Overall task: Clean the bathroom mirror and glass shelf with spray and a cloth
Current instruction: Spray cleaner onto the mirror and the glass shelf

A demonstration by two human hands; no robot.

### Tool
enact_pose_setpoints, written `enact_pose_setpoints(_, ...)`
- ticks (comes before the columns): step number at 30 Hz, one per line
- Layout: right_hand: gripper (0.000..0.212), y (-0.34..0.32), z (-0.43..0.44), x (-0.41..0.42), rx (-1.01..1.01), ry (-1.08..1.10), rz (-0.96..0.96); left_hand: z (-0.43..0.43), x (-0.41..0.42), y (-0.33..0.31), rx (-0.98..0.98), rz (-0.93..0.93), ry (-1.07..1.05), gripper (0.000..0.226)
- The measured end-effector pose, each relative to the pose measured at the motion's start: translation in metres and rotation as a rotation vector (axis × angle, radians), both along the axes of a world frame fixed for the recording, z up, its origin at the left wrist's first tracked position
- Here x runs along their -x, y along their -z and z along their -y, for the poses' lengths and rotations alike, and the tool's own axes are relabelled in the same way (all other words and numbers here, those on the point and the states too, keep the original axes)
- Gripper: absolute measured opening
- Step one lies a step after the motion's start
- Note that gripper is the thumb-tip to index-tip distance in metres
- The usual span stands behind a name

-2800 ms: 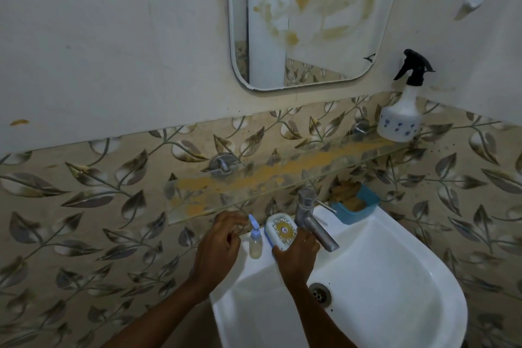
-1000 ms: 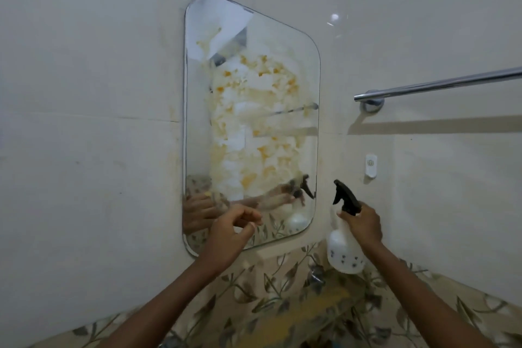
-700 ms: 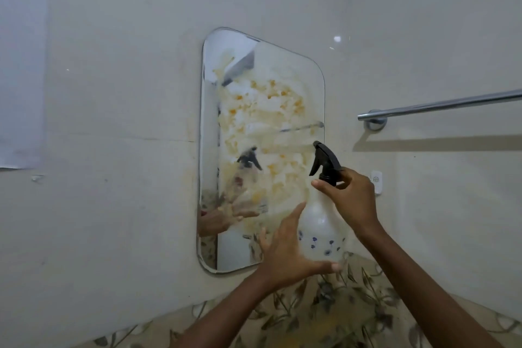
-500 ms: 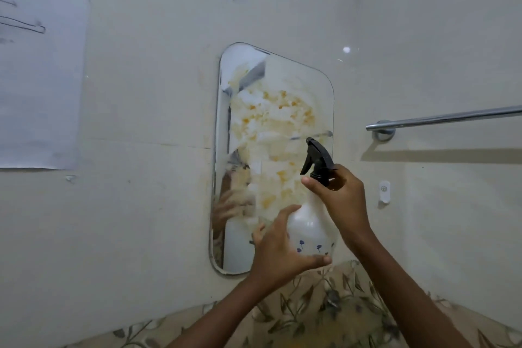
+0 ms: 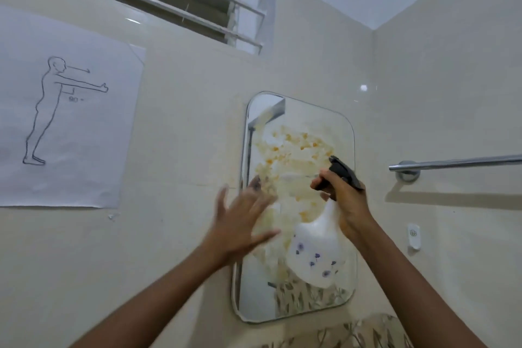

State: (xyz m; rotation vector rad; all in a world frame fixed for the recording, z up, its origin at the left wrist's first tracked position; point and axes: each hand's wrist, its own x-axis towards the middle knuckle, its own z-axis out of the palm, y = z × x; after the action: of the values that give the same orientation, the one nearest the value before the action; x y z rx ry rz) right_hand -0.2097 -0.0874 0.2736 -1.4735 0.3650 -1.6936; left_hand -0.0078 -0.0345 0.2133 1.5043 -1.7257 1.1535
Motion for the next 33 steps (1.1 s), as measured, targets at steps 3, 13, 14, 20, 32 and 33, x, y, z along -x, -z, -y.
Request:
enact_pose_setpoints(3,0.022,-0.008,0.004,0.012,0.015,0.001,-0.041,0.007,-0.053,-0.013,-0.022,0.145,-0.217,0.074)
enact_pose_setpoints(13,0.015,0.001,0.021,0.051,0.025,0.087,-0.082,0.015,-0.068,-0.009,0.054,0.366,-0.339,0.091)
enact_pose_setpoints(14,0.015,0.002,0.025,0.056,0.009,0.106,-0.056,0.015,-0.068,-0.009,0.051,0.367,-0.343,0.09)
enact_pose_setpoints(20,0.013,0.015,0.052,0.092,-0.119,0.255,0.092,0.016,-0.069,-0.009,0.041,0.374,-0.337,0.09)
enact_pose_setpoints(32,0.021,0.054,-0.002,0.089,0.086,0.077,-0.484,0.017,-0.07,-0.008,0.07,0.391,-0.334,0.09)
enact_pose_setpoints(33,0.021,0.057,-0.003,0.09,0.066,0.079,-0.469,0.017,-0.07,-0.008,0.068,0.391,-0.337,0.09)
